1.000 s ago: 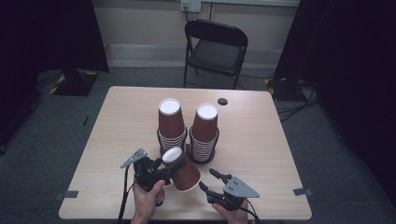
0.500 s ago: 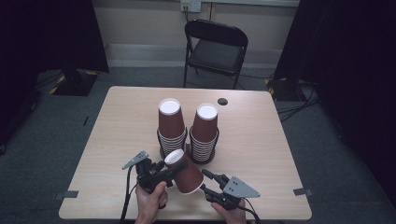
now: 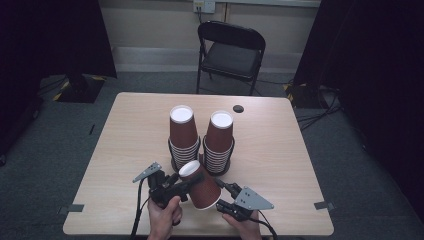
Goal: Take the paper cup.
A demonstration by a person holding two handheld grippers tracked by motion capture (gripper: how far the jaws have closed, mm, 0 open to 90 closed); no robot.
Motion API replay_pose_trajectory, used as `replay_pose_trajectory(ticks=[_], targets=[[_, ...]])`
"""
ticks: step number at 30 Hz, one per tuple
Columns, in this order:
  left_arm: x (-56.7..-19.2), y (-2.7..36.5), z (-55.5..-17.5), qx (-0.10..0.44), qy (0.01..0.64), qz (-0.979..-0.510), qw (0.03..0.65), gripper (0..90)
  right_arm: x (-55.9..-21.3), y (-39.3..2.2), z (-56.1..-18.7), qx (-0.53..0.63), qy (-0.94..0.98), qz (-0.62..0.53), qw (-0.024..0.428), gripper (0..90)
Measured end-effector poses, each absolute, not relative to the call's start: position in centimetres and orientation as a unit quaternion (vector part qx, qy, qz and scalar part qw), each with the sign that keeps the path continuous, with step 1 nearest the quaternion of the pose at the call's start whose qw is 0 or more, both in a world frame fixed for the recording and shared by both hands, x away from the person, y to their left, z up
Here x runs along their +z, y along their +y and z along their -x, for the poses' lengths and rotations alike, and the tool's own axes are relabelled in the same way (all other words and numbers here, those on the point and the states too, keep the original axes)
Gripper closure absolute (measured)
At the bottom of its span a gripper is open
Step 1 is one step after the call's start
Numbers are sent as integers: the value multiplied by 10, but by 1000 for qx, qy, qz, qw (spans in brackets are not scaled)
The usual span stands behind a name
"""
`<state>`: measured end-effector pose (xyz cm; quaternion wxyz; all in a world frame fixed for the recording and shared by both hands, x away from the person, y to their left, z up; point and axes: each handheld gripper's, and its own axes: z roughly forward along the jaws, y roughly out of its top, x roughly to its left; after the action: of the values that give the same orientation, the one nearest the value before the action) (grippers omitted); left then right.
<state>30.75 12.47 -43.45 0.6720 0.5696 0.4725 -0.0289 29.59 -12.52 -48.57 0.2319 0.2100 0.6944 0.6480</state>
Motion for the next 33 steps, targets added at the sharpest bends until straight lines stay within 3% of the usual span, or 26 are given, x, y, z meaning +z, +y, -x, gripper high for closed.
replay_pose_trajectory(ticks=[5,13,19,20,28,30,33], targets=[[-436,121,-307,-37,472,-568,673,221,-486,-122,-298,651,687,-209,245,613],[-434,121,-306,-6,458,-582,672,205,-486,-125,-297,640,688,-212,270,802],[-435,122,-309,-5,460,-582,670,177,-485,-126,-296,641,689,-217,261,819],[-435,123,-309,31,468,-587,660,164,-485,-127,-296,636,691,-221,262,832],[-431,125,-312,43,459,-595,658,174,-485,-129,-296,636,696,-225,245,842],[-427,128,-313,88,458,-603,647,168,-485,-129,-295,633,701,-226,240,843],[-425,130,-313,116,464,-607,635,168,-485,-129,-295,624,708,-229,239,843]])
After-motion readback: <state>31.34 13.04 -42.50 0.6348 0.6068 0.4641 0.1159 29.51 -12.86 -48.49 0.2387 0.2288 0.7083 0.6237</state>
